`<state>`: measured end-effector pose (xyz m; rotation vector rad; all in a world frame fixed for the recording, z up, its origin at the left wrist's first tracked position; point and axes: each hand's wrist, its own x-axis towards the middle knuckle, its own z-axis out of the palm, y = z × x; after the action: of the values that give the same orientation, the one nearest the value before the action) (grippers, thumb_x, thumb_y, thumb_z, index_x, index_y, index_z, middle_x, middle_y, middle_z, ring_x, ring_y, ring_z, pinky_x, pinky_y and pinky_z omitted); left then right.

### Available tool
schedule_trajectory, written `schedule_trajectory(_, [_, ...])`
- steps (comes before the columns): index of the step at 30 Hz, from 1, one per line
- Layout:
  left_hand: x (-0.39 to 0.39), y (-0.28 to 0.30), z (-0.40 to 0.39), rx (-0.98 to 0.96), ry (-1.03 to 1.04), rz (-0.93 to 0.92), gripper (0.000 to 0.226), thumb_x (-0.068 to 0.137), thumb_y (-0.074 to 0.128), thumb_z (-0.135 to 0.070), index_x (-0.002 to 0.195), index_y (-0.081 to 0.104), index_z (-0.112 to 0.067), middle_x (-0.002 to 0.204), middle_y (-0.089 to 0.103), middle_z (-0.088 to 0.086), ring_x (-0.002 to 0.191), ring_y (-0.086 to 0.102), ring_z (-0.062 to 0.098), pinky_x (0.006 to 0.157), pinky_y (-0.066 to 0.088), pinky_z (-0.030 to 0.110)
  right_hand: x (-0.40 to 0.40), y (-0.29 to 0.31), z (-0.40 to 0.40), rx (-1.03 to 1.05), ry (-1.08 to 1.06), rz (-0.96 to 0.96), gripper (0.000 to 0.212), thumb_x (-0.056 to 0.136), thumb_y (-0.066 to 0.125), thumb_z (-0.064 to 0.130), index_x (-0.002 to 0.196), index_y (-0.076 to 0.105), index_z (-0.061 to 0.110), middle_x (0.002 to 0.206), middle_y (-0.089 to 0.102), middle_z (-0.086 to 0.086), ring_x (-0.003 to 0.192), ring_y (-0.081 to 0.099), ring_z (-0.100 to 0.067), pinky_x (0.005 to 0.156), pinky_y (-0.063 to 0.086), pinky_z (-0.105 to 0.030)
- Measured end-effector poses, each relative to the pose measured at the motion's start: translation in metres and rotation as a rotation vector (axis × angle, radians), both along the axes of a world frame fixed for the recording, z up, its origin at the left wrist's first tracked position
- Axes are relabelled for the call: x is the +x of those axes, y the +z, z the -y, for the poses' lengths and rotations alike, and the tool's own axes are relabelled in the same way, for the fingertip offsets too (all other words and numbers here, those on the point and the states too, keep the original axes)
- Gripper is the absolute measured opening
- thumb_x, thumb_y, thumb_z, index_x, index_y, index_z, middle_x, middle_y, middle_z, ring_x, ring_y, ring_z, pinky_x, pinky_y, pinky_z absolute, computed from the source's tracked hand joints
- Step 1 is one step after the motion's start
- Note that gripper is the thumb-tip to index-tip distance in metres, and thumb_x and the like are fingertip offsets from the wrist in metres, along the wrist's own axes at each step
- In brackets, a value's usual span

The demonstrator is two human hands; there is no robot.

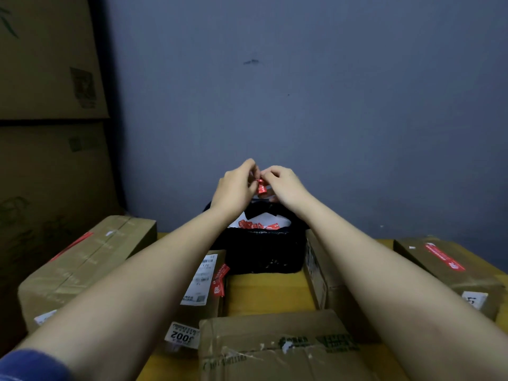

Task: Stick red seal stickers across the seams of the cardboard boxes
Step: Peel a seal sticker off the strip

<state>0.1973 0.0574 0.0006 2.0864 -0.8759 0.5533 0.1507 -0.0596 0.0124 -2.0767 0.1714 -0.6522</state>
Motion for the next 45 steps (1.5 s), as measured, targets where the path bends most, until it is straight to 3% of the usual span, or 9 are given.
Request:
schedule_trajectory(4, [-0.001, -0.003, 0.001, 0.052, -0.004, 0.017, 0.010, 0.088, 0.048, -0.011, 0.090, 0.045, -0.020, 0.086, 0.063, 0.005, 0.080, 0.057, 0.030, 0.069, 0.042, 0.035, -0.001, -0.004, -0.001, 0.070, -0.012, -0.060, 0.018, 0.097, 0.047, 0.017, 0.082, 0.056, 0.016, 0.080, 0.066, -0.011, 0.056, 0.062, -0.016, 0.048, 0.047, -0.022])
schedule_trajectory(9, [0.003, -0.007, 0.001, 0.045, -0.003, -0.122, 0.008, 0.090, 0.050, -0.016, 0.090, 0.043, -0.020, 0.084, 0.064, 0.002, 0.077, 0.062, 0.028, 0.072, 0.048, 0.037, -0.001, -0.011, 0.001, 0.155, 0.094, -0.164, 0.011, 0.100, 0.044, 0.020, 0.094, 0.050, 0.014, 0.073, 0.063, -0.004, 0.056, 0.062, -0.014, 0.047, 0.044, -0.018])
schedule_trajectory(12, [0.005, -0.007, 0.001, 0.015, -0.037, -0.251, 0.010, 0.090, 0.053, -0.014, 0.086, 0.045, -0.018, 0.078, 0.064, 0.003, 0.070, 0.065, 0.022, 0.069, 0.051, 0.033, 0.000, -0.015, 0.003, 0.170, 0.092, -0.165, 0.015, 0.099, 0.049, 0.017, 0.084, 0.054, 0.015, 0.072, 0.063, -0.002, 0.058, 0.059, -0.011, 0.043, 0.041, -0.012])
schedule_trajectory(15, [0.007, -0.006, 0.002, -0.078, -0.143, -0.448, 0.021, 0.088, 0.055, -0.001, 0.079, 0.047, -0.019, 0.069, 0.059, 0.001, 0.058, 0.060, 0.010, 0.053, 0.051, 0.017, 0.004, -0.018, 0.006, 0.154, 0.035, -0.139, 0.020, 0.093, 0.053, 0.007, 0.076, 0.055, 0.017, 0.069, 0.063, -0.003, 0.055, 0.058, -0.010, 0.042, 0.040, -0.012])
schedule_trajectory(17, [0.008, -0.007, 0.001, -0.050, -0.191, -0.480, 0.021, 0.087, 0.056, 0.002, 0.081, 0.051, -0.017, 0.073, 0.060, 0.001, 0.059, 0.059, 0.006, 0.056, 0.048, 0.016, 0.007, -0.021, 0.009, 0.133, -0.015, -0.129, 0.023, 0.089, 0.059, 0.002, 0.072, 0.055, 0.017, 0.066, 0.062, -0.003, 0.054, 0.058, -0.011, 0.045, 0.044, -0.016])
schedule_trajectory(22, [0.009, -0.012, 0.001, 0.115, -0.203, -0.405, 0.018, 0.088, 0.059, -0.007, 0.106, 0.061, -0.008, 0.100, 0.066, 0.006, 0.083, 0.062, 0.018, 0.073, 0.049, 0.027, 0.019, -0.032, 0.019, -0.118, -0.214, -0.196, 0.022, 0.076, 0.070, 0.008, 0.065, 0.058, 0.022, 0.064, 0.066, 0.005, 0.075, 0.069, -0.021, 0.076, 0.057, -0.036])
schedule_trajectory(27, [0.010, -0.018, -0.002, 0.310, -0.132, -0.275, 0.026, 0.089, 0.053, -0.008, 0.111, 0.065, -0.010, 0.118, 0.066, 0.002, 0.110, 0.058, 0.019, 0.089, 0.041, 0.023, 0.017, -0.040, 0.015, -0.418, -0.288, -0.362, 0.019, 0.086, 0.055, 0.011, 0.092, 0.072, 0.015, 0.101, 0.071, -0.010, 0.100, 0.064, -0.030, 0.086, 0.051, -0.032])
schedule_trajectory(33, [0.014, -0.023, -0.001, 0.372, -0.083, -0.250, 0.024, 0.088, 0.053, -0.011, 0.109, 0.064, -0.016, 0.116, 0.065, 0.000, 0.106, 0.058, 0.018, 0.087, 0.044, 0.026, 0.016, -0.051, 0.018, -0.499, -0.253, -0.415, 0.019, 0.085, 0.051, 0.006, 0.097, 0.058, 0.019, 0.108, 0.065, -0.010, 0.103, 0.059, -0.031, 0.081, 0.045, -0.032])
schedule_trajectory(45, [0.007, -0.025, -0.001, 0.438, -0.061, -0.197, 0.025, 0.089, 0.050, -0.012, 0.109, 0.064, -0.016, 0.118, 0.065, 0.000, 0.111, 0.057, 0.019, 0.088, 0.044, 0.028, 0.011, -0.049, 0.019, -0.594, -0.288, -0.459, 0.018, 0.087, 0.059, 0.013, 0.090, 0.071, 0.026, 0.114, 0.064, -0.004, 0.106, 0.060, -0.029, 0.078, 0.044, -0.030])
